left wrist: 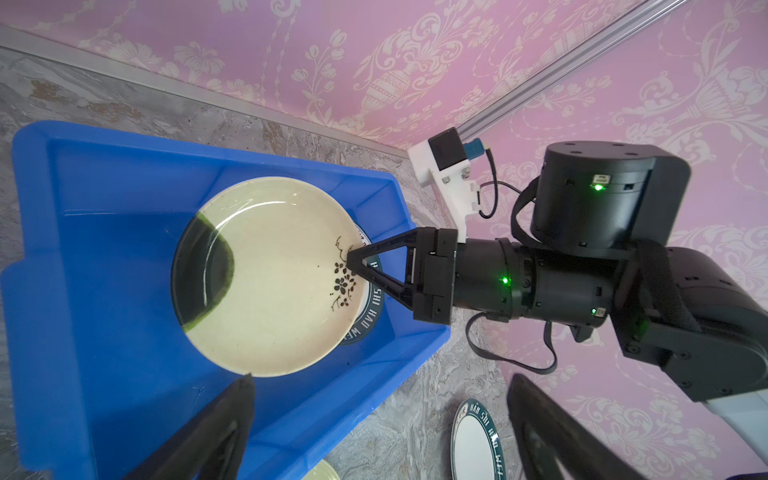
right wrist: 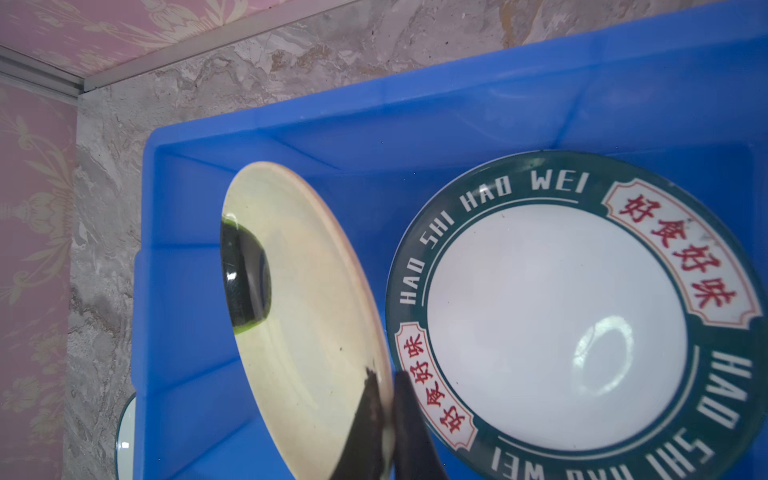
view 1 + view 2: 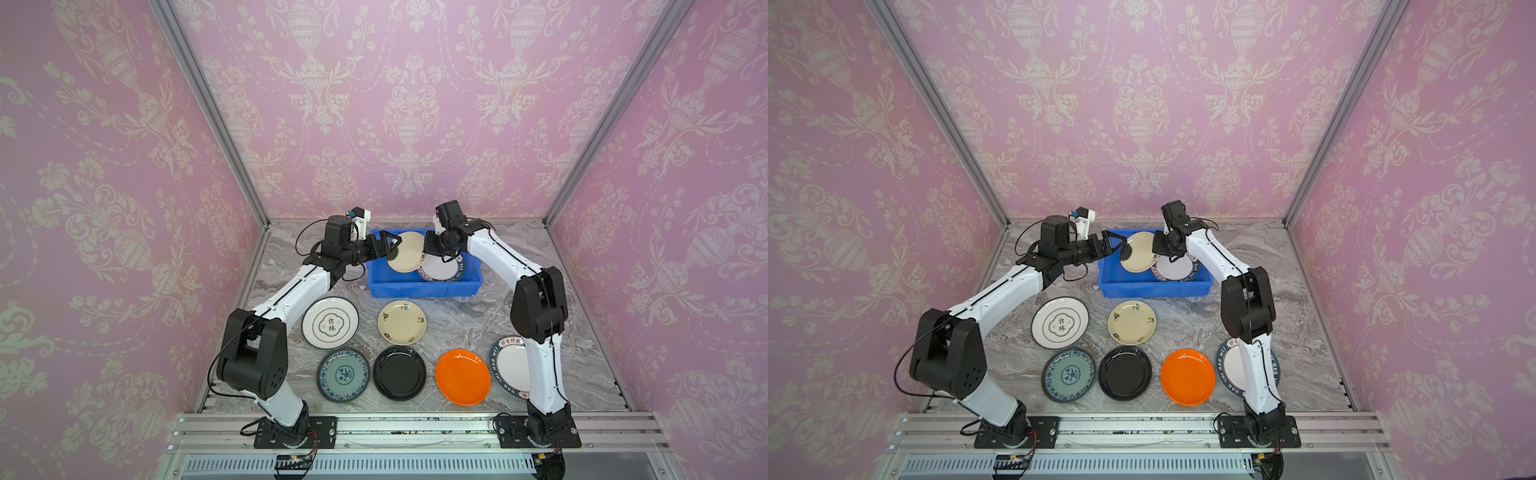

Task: Place the plates into the plastic bin on the countertop
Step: 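Carry the cream plate over the bin and lower it inside with the right gripper, then open the right gripper to release the cream plate in the bin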

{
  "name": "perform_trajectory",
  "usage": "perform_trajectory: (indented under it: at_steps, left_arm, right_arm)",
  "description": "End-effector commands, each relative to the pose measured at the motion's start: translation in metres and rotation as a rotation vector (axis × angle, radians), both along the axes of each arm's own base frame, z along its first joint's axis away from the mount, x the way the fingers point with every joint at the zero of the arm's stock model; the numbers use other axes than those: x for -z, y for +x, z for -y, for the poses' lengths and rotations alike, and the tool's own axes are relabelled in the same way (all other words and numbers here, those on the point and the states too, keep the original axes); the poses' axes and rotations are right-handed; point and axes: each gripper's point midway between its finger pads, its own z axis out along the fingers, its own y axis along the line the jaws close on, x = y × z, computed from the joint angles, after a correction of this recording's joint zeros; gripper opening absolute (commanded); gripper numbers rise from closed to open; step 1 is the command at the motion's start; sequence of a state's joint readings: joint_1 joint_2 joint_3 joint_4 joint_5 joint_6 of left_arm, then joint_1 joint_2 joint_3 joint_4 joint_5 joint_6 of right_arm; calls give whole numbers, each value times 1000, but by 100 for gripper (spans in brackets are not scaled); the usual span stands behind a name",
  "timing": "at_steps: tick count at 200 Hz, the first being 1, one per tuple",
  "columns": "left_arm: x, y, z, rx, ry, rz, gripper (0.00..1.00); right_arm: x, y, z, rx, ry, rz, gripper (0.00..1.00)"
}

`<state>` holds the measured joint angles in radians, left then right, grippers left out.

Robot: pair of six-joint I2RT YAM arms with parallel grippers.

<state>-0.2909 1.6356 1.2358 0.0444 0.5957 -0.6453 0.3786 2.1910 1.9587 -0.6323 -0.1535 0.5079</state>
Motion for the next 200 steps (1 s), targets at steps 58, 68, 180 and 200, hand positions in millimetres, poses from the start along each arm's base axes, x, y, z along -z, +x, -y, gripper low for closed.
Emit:
perform_trajectory:
  at_steps: [58,68,180,200]
  left_arm:
    - [15,-2,-7,-19,34,-13,96]
    - [16,-1,-7,-22,32,-18,96]
    - [23,1,-6,-25,35,-29,96]
    - [22,1,-7,-25,37,-24,97]
  right_arm:
    - [38,2,-36,-47,30,-93,0]
    - [42,2,-37,-46,31,-99,0]
    - [49,-6,-23,-41,-69,-114,33]
    - [40,-10,-17,-36,-89,-92,33]
